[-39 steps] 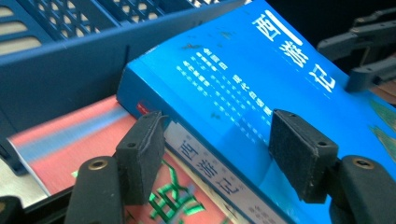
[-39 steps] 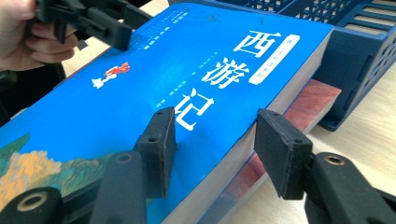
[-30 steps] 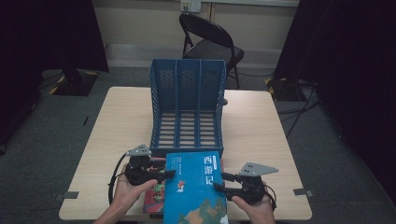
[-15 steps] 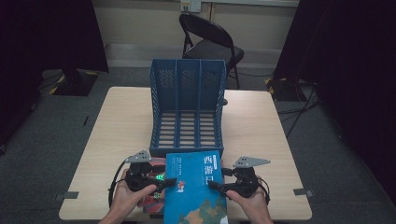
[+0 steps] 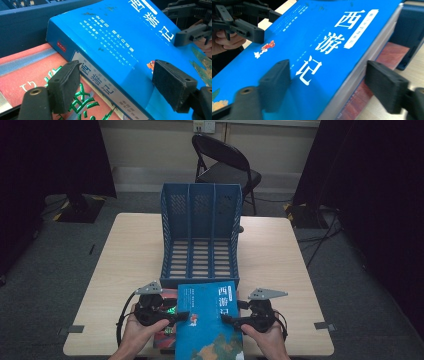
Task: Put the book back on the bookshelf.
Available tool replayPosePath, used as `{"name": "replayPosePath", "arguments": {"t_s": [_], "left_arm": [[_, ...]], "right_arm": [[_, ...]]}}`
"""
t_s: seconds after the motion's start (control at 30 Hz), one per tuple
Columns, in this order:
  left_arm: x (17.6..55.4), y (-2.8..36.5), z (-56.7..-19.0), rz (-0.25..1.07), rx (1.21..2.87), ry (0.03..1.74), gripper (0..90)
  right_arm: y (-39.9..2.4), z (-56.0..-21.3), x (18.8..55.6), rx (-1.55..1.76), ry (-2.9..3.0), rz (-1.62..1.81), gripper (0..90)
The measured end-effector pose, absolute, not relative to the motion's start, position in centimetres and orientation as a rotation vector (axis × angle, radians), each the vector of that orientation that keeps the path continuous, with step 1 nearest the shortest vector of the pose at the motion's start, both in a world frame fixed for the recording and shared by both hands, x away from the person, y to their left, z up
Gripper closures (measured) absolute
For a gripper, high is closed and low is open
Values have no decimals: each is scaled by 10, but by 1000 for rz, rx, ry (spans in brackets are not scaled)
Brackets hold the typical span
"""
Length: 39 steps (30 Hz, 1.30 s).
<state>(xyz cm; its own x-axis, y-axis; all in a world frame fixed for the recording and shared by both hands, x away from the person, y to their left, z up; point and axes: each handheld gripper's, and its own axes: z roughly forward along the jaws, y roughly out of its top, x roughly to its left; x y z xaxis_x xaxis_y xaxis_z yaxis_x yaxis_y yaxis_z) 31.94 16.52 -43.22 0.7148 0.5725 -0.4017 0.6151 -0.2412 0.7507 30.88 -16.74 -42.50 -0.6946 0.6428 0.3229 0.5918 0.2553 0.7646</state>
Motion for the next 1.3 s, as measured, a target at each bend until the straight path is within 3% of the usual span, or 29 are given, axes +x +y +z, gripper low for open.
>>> {"name": "replayPosePath", "arguments": {"t_s": [0.03, 0.23, 0.3, 0.73, 0.9, 1.13, 1.27, 1.3], "left_arm": [[319, 165, -432, -46, 1912, 916, 224], [319, 165, -433, -42, 1914, 910, 223], [318, 166, -433, -40, 1911, 908, 223], [319, 166, -434, -37, 1906, 917, 218], [319, 167, -433, -26, 1894, 922, 231], [320, 168, -434, -32, 1891, 913, 247], [320, 168, -434, -31, 1892, 914, 248], [320, 168, -434, -31, 1891, 914, 247]], "right_arm": [[-171, -423, 309, 1204, 2429, 1468, 302], [-174, -421, 304, 1214, 2394, 1507, 359], [-177, -417, 302, 1203, 2365, 1539, 439], [-184, -417, 302, 1230, 2349, 1583, 511], [-181, -418, 311, 1246, 2345, 1542, 508], [-169, -421, 315, 1265, 2382, 1460, 320], [-168, -422, 315, 1278, 2383, 1461, 300], [-170, -420, 315, 1288, 2353, 1494, 365]]}}
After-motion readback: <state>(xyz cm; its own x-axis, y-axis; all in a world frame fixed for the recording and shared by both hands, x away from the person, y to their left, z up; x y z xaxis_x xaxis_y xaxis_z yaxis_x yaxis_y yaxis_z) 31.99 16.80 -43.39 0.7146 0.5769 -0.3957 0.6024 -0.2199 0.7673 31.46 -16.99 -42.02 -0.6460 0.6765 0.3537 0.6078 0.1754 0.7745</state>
